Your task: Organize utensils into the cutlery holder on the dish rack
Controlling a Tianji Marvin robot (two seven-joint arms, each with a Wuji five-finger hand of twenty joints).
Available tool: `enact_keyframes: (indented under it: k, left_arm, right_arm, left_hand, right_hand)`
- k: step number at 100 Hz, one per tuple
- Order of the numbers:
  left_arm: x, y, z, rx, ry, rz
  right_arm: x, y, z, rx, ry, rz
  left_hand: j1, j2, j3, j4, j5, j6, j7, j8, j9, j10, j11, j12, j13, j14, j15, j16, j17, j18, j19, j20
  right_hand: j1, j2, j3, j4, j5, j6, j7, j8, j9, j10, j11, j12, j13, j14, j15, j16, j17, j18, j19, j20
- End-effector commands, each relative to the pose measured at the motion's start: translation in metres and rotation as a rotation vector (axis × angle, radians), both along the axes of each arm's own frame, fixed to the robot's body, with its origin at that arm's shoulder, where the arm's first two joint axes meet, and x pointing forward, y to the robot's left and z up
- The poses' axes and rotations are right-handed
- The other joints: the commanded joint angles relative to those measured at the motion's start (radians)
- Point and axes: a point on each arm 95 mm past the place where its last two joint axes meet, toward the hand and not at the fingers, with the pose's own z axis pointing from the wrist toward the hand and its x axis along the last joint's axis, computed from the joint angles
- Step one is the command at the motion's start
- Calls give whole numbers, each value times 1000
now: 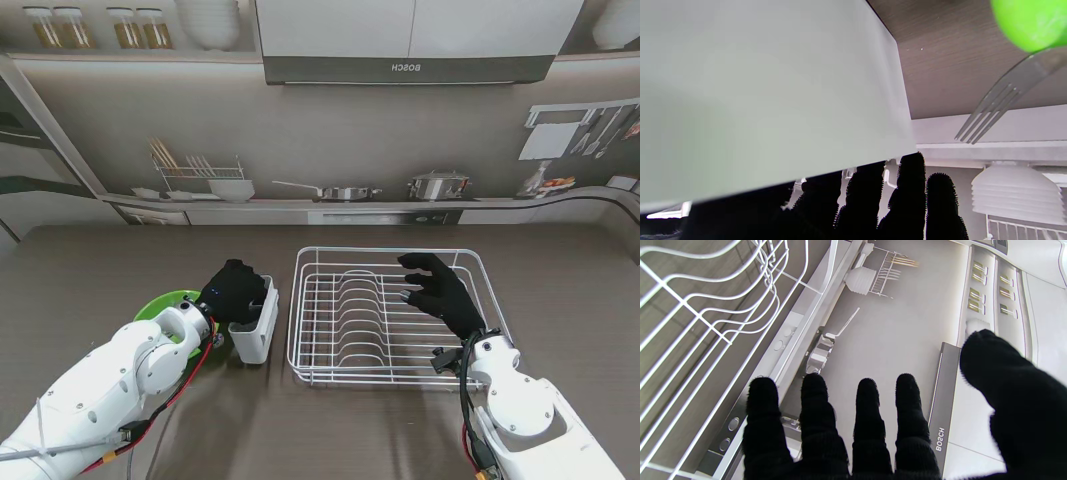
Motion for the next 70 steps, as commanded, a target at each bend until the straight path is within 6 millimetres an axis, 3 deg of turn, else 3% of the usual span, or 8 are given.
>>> enact_keyframes:
  k: [1,48,70]
  left_arm:
    - [-3,-3,-3,1,10,-1]
    - [-2,-2,1,-14,-19,-5]
    - [-1,-1,15,-36,-46,-5]
  right_arm:
    - [-1,5,-2,4,9,16]
    - [-1,5,-2,8,10,15]
    - [-1,5,-2,8,12,17]
  left_hand:
    - [17,46,48,2,6,12,109,52,19,-9,27,24,26,-4,21,12,-29,-26,27,-22]
    - [27,61,49,5,-18,23,122,99,27,-17,79,69,43,-1,52,28,-22,-25,65,-30]
    - [30,70,45,5,-22,25,118,108,24,-17,90,83,42,0,60,33,-25,-25,73,-32]
  right_hand:
    - [-35,19,-28,14,-24,-1,-7,-23,-6,-8,-10,-5,23,-23,-7,7,5,-29,-25,21]
    - [-35,25,-29,15,-25,3,-7,-23,-7,-3,-9,-5,24,-22,-6,7,6,-30,-26,22]
    - [-34,26,-30,15,-25,4,-6,-23,-7,-5,-9,-5,24,-22,-6,7,6,-30,-26,23]
